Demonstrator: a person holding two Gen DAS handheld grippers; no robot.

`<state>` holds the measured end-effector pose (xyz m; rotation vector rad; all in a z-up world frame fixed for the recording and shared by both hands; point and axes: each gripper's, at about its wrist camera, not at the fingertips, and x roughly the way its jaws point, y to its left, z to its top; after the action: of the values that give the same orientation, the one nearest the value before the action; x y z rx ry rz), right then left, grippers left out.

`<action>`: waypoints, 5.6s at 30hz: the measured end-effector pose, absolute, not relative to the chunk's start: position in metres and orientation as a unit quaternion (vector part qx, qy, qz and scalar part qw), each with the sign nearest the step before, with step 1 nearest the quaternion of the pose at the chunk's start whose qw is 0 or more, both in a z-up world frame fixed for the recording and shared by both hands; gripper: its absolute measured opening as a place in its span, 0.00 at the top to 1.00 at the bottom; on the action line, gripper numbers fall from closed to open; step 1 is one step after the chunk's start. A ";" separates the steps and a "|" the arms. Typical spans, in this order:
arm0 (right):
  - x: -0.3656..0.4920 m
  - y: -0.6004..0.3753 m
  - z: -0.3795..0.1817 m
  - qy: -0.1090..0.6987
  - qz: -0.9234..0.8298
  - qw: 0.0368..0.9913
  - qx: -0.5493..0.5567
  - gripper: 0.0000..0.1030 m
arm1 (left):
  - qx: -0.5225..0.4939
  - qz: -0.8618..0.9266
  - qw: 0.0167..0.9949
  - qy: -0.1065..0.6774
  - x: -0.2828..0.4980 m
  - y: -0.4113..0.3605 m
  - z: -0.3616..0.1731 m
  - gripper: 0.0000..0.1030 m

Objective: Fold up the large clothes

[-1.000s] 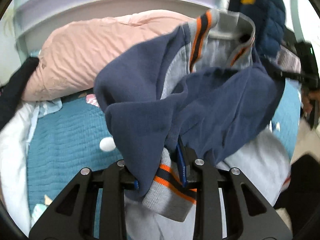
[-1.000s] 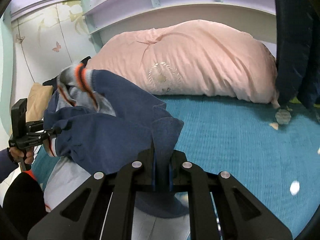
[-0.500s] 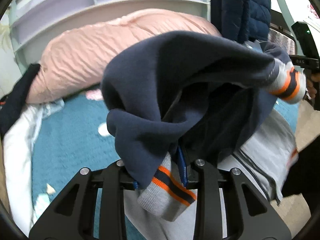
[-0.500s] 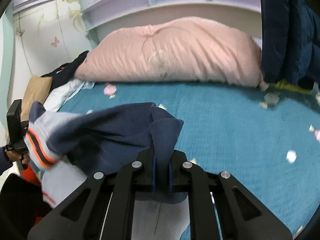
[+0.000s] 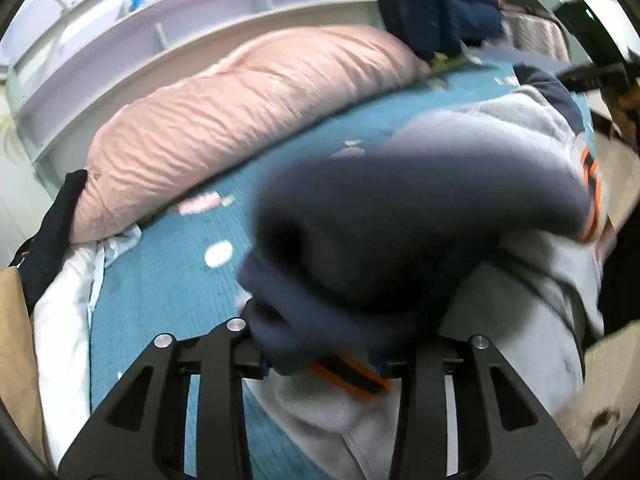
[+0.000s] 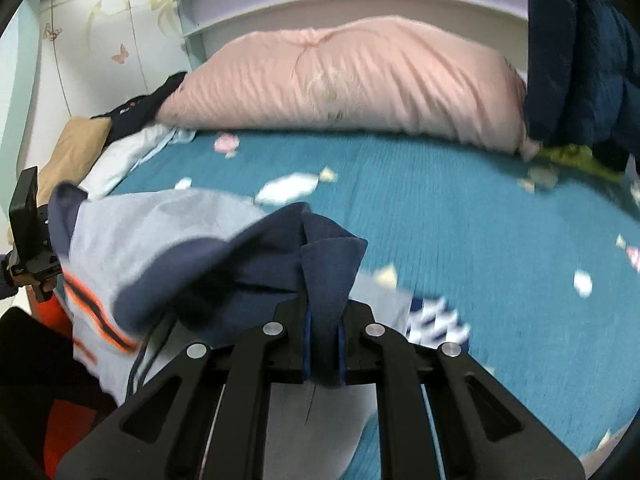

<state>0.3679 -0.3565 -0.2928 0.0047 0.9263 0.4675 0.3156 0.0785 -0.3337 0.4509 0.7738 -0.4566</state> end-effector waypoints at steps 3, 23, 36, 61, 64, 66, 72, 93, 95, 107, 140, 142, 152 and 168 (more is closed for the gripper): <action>0.348 -0.357 -0.305 0.466 0.222 0.857 -0.001 0.91 | 0.254 -0.219 0.867 0.368 0.288 0.077 -0.347 0.59; 0.303 -0.359 -0.296 0.579 0.141 0.791 0.137 0.57 | -0.041 -0.092 0.875 0.474 0.223 0.125 -0.280 0.21; 0.228 -0.368 -0.323 0.479 0.058 0.709 0.515 0.46 | -0.271 -0.009 0.824 0.497 0.226 0.127 -0.291 0.15; 0.270 -0.354 -0.314 0.531 0.031 0.707 0.466 0.96 | -0.305 -0.015 0.768 0.563 0.256 0.142 -0.287 0.92; 0.259 -0.347 -0.354 0.591 -0.004 0.687 0.423 0.96 | -0.279 0.010 0.743 0.608 0.247 0.142 -0.321 0.92; 0.251 -0.344 -0.376 0.595 -0.023 0.685 0.420 0.93 | -0.271 0.013 0.722 0.636 0.244 0.139 -0.350 0.92; 0.247 -0.348 -0.359 0.595 -0.041 0.719 0.355 0.67 | -0.264 0.057 0.749 0.605 0.232 0.144 -0.328 0.28; 0.313 -0.338 -0.378 0.602 0.000 0.788 0.133 1.00 | -0.106 -0.025 0.815 0.569 0.307 0.096 -0.348 0.14; 0.316 -0.324 -0.363 0.599 -0.005 0.793 0.107 1.00 | -0.088 -0.019 0.821 0.563 0.308 0.089 -0.349 0.13; 0.390 -0.157 -0.363 0.592 0.142 0.790 0.074 0.99 | -0.094 -0.031 0.826 0.555 0.304 0.095 -0.351 0.12; 0.334 -0.160 -0.393 0.636 0.142 0.749 0.117 1.00 | -0.244 -0.060 0.790 0.559 0.290 0.181 -0.322 0.12; 0.338 -0.164 -0.395 0.642 0.146 0.741 0.135 1.00 | -0.265 -0.070 0.777 0.566 0.288 0.189 -0.328 0.12; 0.333 -0.159 -0.391 0.630 0.147 0.755 0.104 1.00 | -0.349 -0.108 0.724 0.585 0.270 0.173 -0.365 0.12; 0.333 -0.167 -0.393 0.629 0.152 0.749 0.137 1.00 | -0.395 -0.134 0.693 0.588 0.261 0.158 -0.371 0.12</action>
<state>0.3327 -0.1671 -0.3934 0.2999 1.3759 0.3330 0.2611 0.1578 -0.3713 -0.8831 1.3137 -0.2994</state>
